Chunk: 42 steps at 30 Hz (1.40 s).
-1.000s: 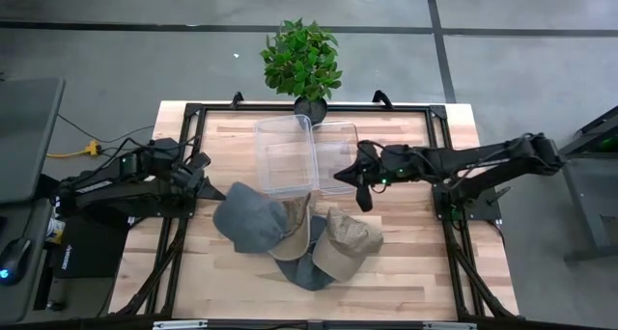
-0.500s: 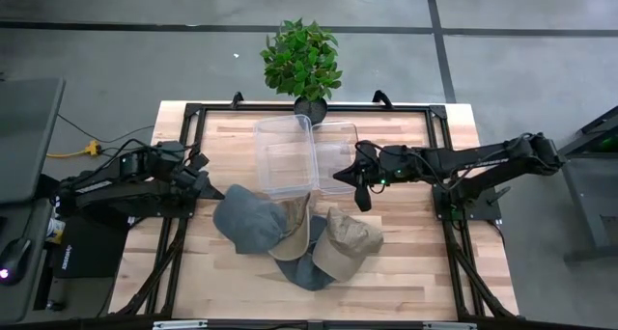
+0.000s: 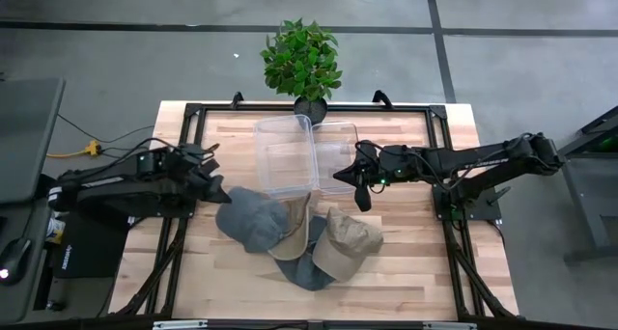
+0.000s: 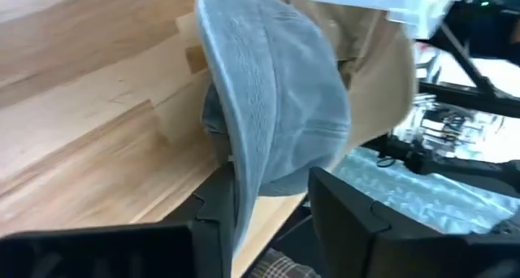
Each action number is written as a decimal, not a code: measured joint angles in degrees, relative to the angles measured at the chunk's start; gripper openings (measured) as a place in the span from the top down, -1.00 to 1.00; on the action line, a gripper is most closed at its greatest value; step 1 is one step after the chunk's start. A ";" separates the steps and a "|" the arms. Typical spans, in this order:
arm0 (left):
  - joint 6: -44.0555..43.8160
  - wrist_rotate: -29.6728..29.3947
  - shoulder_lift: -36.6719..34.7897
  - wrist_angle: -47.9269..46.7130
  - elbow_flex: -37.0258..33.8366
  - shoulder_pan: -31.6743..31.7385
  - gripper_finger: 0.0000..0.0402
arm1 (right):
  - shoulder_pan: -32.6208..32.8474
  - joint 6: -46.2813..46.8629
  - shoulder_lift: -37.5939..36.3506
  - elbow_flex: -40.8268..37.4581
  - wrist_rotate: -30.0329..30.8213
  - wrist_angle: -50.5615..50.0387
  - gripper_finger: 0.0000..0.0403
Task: Pick & Place hat
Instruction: Put the top gray cap into the right transparent bin
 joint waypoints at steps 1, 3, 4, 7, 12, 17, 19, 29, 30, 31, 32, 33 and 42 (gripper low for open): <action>0.34 -0.02 1.14 0.17 -0.19 0.00 0.37 | 0.00 0.00 0.00 -0.01 0.01 0.00 1.00; 1.06 -0.31 3.50 -0.11 -0.51 0.00 0.36 | 0.02 0.05 0.00 -0.01 0.01 -0.02 1.00; 1.30 -0.40 4.62 -0.12 -0.54 0.00 0.36 | 0.02 0.23 0.00 -0.01 -0.01 -0.02 1.00; 2.31 -0.45 7.59 0.39 -0.54 0.00 0.36 | 0.02 1.17 0.00 -0.01 0.01 -0.03 1.00; 2.47 0.05 12.27 4.87 -0.54 0.00 0.36 | 0.02 1.51 0.00 -0.01 -0.01 -0.15 1.00; 2.02 1.13 15.70 8.77 -0.54 0.00 0.36 | 0.02 1.53 -0.02 -0.01 -0.02 -0.17 1.00; 2.02 1.10 17.16 9.08 -0.54 0.00 0.36 | 0.02 1.53 -0.02 -0.01 -0.04 -0.19 1.00; 2.90 1.43 19.26 8.86 -0.52 0.00 0.92 | 0.02 1.53 -0.02 -0.01 -0.04 -0.39 1.00; 2.90 1.57 19.22 8.90 -0.50 0.00 0.95 | 0.02 1.53 -0.02 -0.01 -0.04 -0.53 1.00; 2.97 1.69 19.16 8.92 -0.43 0.00 0.95 | 0.02 1.51 -0.02 -0.01 -0.04 -0.69 1.00; 3.29 2.33 18.94 8.83 -0.43 0.00 0.96 | 0.02 1.52 -0.04 -0.01 -0.02 -0.88 1.00; 3.55 2.90 18.61 8.75 -0.43 0.02 0.98 | 0.02 1.52 -0.04 -0.01 -0.02 -1.02 1.00; 2.68 4.10 13.65 4.52 4.21 0.02 1.00 | 0.02 1.36 -0.04 0.01 -0.04 -1.20 1.00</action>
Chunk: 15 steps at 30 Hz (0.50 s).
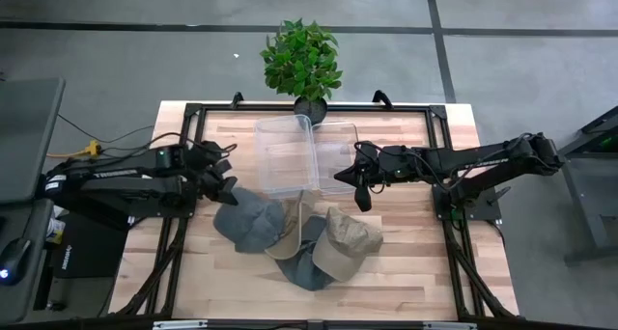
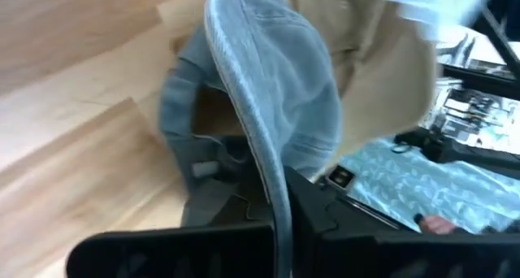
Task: Pick & Place hat
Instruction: Put the top gray cap into the right transparent bin
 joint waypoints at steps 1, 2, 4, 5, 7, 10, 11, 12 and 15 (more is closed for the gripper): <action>0.00 -0.01 -0.44 -1.28 1.03 0.00 1.00 | 0.00 0.00 0.00 0.00 0.00 0.00 1.00; 0.00 0.02 -0.83 -2.60 2.13 0.00 1.00 | 0.00 -0.02 0.00 0.00 -0.09 0.00 1.00; -0.02 0.03 -1.41 -4.30 4.15 0.00 1.00 | 0.00 -0.11 0.00 0.00 -0.32 0.00 1.00; -0.03 0.02 -1.60 -5.19 5.09 0.00 1.00 | 0.00 -0.11 0.00 0.00 -0.54 0.00 1.00; -0.07 0.07 -1.69 -6.56 6.73 0.00 1.00 | 0.00 -0.20 0.00 -0.02 -1.22 0.00 1.00; -0.17 0.20 -1.66 -7.24 8.81 0.00 1.00 | 0.00 -0.30 0.00 -0.01 -1.53 -0.01 1.00; -0.20 0.43 -1.66 -7.31 9.49 0.00 1.00 | 0.00 -0.55 0.00 0.00 -1.51 -0.02 1.00; -0.22 0.66 -1.65 -7.29 10.19 0.00 1.00 | 0.00 -1.22 0.00 -0.02 -1.53 0.00 1.00; -0.63 0.93 -1.65 -7.34 11.91 -0.02 1.00 | 0.00 -1.95 0.00 -0.02 -1.82 0.02 1.00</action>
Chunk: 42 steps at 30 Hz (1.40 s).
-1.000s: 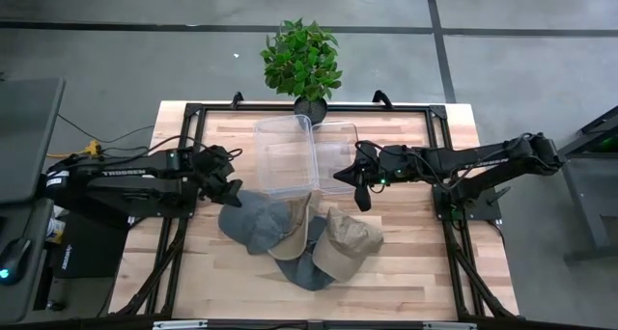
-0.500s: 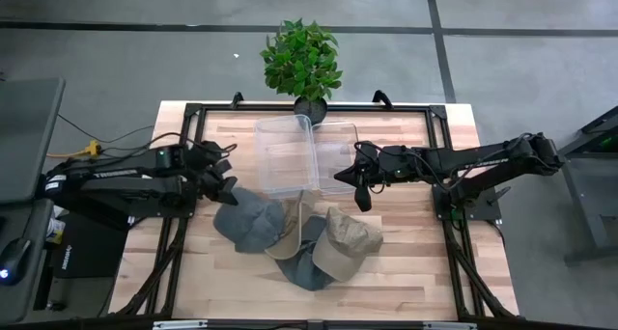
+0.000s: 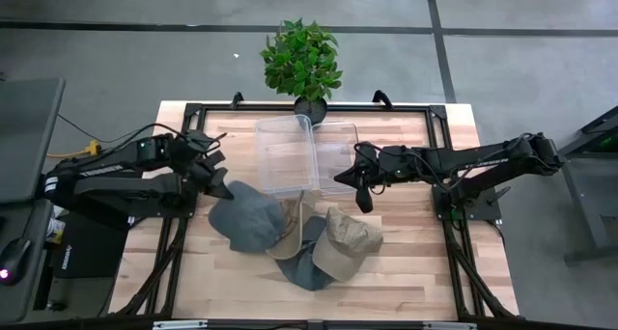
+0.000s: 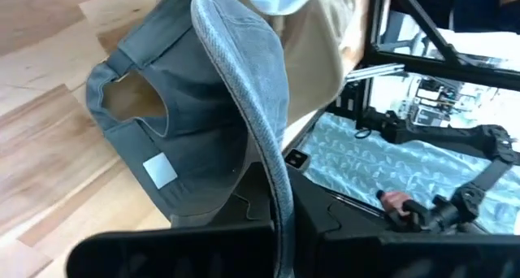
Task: Pick & Place hat
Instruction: Put the top gray cap into the right transparent bin
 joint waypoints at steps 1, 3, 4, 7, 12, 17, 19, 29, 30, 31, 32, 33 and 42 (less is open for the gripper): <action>-0.23 0.06 -0.01 0.01 0.43 0.01 1.00 | 0.00 0.10 0.00 0.00 -0.12 0.00 1.00; -0.72 0.58 0.01 -0.10 1.24 0.00 1.00 | 0.00 0.20 0.00 0.01 -0.12 0.00 1.00; -1.09 0.77 0.03 -0.45 1.78 0.00 1.00 | 0.00 0.21 0.00 -0.01 -0.14 0.00 1.00; -1.12 0.81 -0.02 -1.88 3.40 0.00 1.00 | 0.00 0.33 0.00 0.01 -0.14 0.03 1.00; -1.33 1.57 0.01 -3.30 5.83 0.01 1.00 | 0.00 0.33 0.00 0.02 -0.14 0.27 1.00; -1.34 2.34 -0.02 -5.37 9.43 0.00 1.00 | 0.00 0.16 0.00 0.00 -0.69 0.35 1.00; -1.35 2.13 0.02 -6.33 11.03 0.00 1.00 | 0.00 0.16 0.00 0.01 -1.06 0.35 1.00; -0.82 -4.37 -0.02 -10.48 18.76 0.00 1.00 | 0.00 -0.65 0.00 0.02 -1.17 1.15 1.00; -0.77 -5.50 -0.02 -10.44 19.52 0.00 1.00 | 0.00 -1.32 0.00 0.01 -1.17 1.37 1.00; -0.74 -6.46 -0.02 -10.43 20.24 0.00 1.00 | 0.00 -2.02 0.00 0.01 -1.17 1.66 1.00; -0.64 -7.56 -0.02 -10.40 20.85 0.00 1.00 | 0.00 -2.49 0.00 0.02 -1.17 1.94 1.00; -0.63 -8.51 0.00 -10.32 21.43 0.00 1.00 | 0.00 -2.91 0.00 0.02 -1.17 2.13 1.00; -0.66 -13.17 -0.01 -8.49 25.13 0.00 1.00 | -0.59 7.33 0.00 0.02 -1.13 4.75 1.00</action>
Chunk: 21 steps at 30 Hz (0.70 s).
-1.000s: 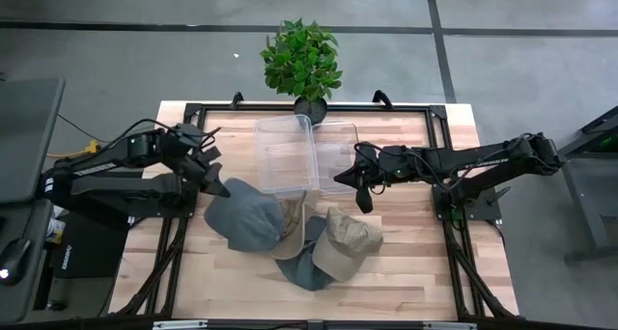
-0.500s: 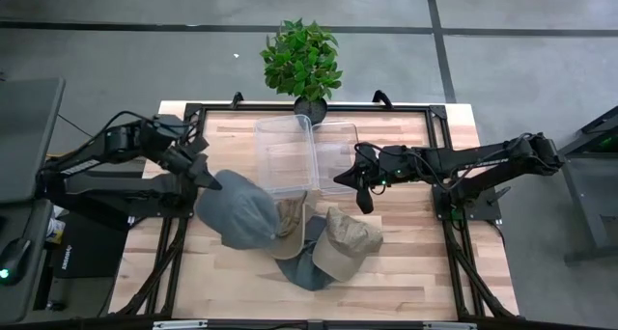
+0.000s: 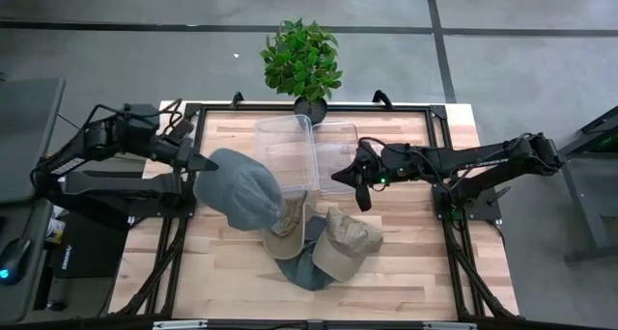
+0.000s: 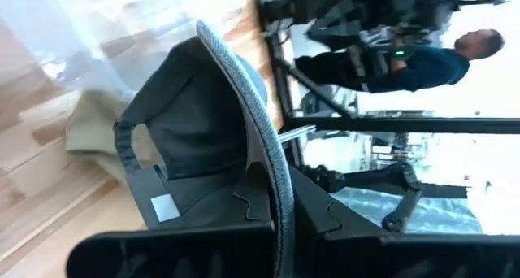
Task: Pick & Place hat
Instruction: Put the top gray cap into the right transparent bin
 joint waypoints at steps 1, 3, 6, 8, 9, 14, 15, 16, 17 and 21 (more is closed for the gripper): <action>0.02 -0.31 -0.01 1.08 0.23 0.00 1.00 | -0.06 1.75 0.00 0.00 0.02 0.14 1.00; 0.02 -1.33 0.02 2.96 0.93 0.00 1.00 | -0.08 4.70 0.00 0.00 0.20 0.83 0.99; 0.72 -3.15 0.42 6.27 1.67 0.00 1.00 | -0.04 9.42 0.00 0.00 -0.05 2.92 0.92; 1.66 -4.18 0.58 8.32 1.70 0.00 1.00 | -0.04 12.56 0.00 0.00 -0.09 3.89 0.82; 1.97 -4.98 0.64 8.72 1.70 0.00 1.00 | -0.04 13.87 0.00 0.00 -0.09 4.37 0.74; 4.43 -7.00 1.70 10.10 1.68 0.02 1.00 | -0.04 20.91 0.00 0.00 0.72 8.92 0.28; 4.64 -7.04 2.12 10.45 1.68 0.02 1.00 | -0.04 21.93 0.00 0.00 1.29 10.01 0.17; 5.16 -7.04 2.50 11.14 1.68 0.02 1.00 | -0.04 23.24 0.00 0.00 1.56 11.27 0.07; 5.62 -7.04 2.65 11.94 1.68 0.02 1.00 | -0.05 24.53 0.02 0.00 1.57 12.66 -0.03; 6.80 -7.32 4.32 14.80 1.68 0.02 1.00 | -0.32 26.84 1.06 0.04 1.46 18.46 -0.35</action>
